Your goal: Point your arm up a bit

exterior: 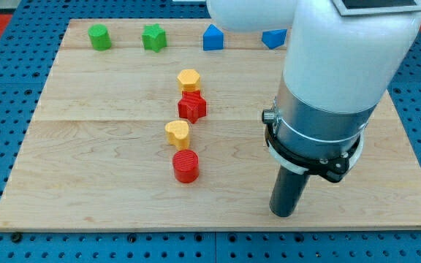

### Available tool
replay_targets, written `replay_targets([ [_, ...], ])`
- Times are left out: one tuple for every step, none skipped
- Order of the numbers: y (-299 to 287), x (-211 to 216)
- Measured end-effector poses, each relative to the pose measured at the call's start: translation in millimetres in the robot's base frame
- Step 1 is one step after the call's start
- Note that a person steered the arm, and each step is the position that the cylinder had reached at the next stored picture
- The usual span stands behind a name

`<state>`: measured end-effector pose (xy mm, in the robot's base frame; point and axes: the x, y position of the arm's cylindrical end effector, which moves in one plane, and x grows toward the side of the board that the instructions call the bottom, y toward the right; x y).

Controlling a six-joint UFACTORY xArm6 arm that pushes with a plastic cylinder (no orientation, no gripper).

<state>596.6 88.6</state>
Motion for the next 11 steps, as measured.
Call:
replay_targets([
  [0, 0],
  [0, 0],
  [0, 0],
  [-7, -7],
  [-7, -8],
  [-7, -10],
  [-7, -11],
  [-7, -11],
  [-7, -11],
  [-6, -11],
  [-6, -11],
])
